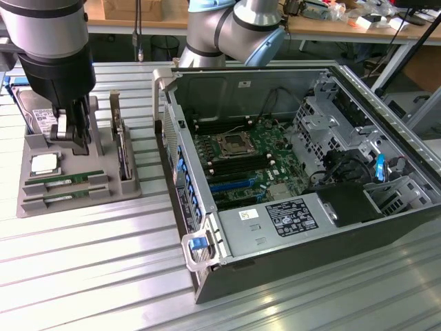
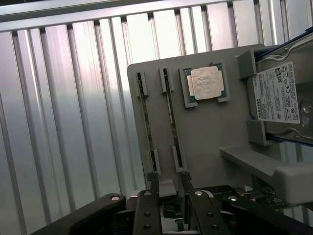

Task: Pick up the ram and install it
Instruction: 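Pick up the ram and move it above insertion slot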

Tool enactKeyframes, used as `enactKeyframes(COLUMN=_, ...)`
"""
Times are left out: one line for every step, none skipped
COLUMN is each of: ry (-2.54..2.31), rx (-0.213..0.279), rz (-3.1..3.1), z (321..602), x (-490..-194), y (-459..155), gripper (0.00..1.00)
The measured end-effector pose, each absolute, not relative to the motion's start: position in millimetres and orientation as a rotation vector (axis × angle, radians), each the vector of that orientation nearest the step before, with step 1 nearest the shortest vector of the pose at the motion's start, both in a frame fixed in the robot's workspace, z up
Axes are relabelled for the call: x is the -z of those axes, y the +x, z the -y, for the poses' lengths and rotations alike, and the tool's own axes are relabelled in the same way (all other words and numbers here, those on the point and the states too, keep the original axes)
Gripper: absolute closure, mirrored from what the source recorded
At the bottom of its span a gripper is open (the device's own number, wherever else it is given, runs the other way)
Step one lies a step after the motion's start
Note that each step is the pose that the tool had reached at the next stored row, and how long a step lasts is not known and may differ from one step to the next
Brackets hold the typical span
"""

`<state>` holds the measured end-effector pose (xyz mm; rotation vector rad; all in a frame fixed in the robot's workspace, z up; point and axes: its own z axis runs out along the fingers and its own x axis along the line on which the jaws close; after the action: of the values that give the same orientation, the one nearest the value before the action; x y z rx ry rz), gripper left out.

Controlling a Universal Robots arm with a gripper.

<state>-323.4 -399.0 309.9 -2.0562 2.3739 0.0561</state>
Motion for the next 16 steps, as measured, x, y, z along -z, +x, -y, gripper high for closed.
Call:
enactKeyframes(ry=-2.056, rx=-0.056, rz=-2.374, z=399.0, x=-309.3, y=-323.4, gripper=0.70)
enactKeyframes(ry=-2.056, rx=-0.056, rz=-2.374, z=399.0, x=-308.6, y=-323.4, gripper=0.70)
enactKeyframes(ry=-2.056, rx=-0.056, rz=-2.374, z=399.0, x=-308.0, y=-323.4, gripper=0.70)
enactKeyframes(ry=-2.056, rx=-0.056, rz=-2.374, z=399.0, x=-306.9, y=-323.4, gripper=0.70)
enactKeyframes(ry=-2.056, rx=-0.056, rz=-2.374, z=399.0, x=-306.1, y=-323.4, gripper=0.70)
enactKeyframes(ry=-2.056, rx=-0.056, rz=-2.374, z=399.0, x=-305.6, y=-323.4, gripper=0.70)
enactKeyframes(ry=-2.056, rx=-0.056, rz=-2.374, z=399.0, x=-305.3, y=-323.4, gripper=0.70)
enactKeyframes(ry=-2.056, rx=-0.056, rz=-2.374, z=399.0, x=-304.9, y=-323.4, gripper=0.70)
enactKeyframes(ry=-2.056, rx=-0.056, rz=-2.374, z=399.0, x=-304.6, y=-323.4, gripper=0.70)
enactKeyframes(ry=-2.056, rx=-0.056, rz=-2.374, z=399.0, x=-304.0, y=-323.4, gripper=0.70)
enactKeyframes(ry=-2.056, rx=-0.056, rz=-2.374, z=399.0, x=-303.6, y=-323.4, gripper=0.70)
enactKeyframes(ry=-2.056, rx=-0.056, rz=-2.374, z=399.0, x=-302.7, y=-323.4, gripper=0.70)
enactKeyframes(ry=-2.056, rx=-0.056, rz=-2.374, z=399.0, x=-302.2, y=-323.4, gripper=0.70)
enactKeyframes(ry=-2.056, rx=-0.056, rz=-2.374, z=399.0, x=-301.5, y=-323.4, gripper=0.70)
enactKeyframes(ry=-2.056, rx=-0.056, rz=-2.374, z=399.1, x=-300.5, y=-323.4, gripper=0.70)
enactKeyframes(ry=-2.056, rx=-0.056, rz=-2.374, z=399.1, x=-299.4, y=-323.4, gripper=0.70)
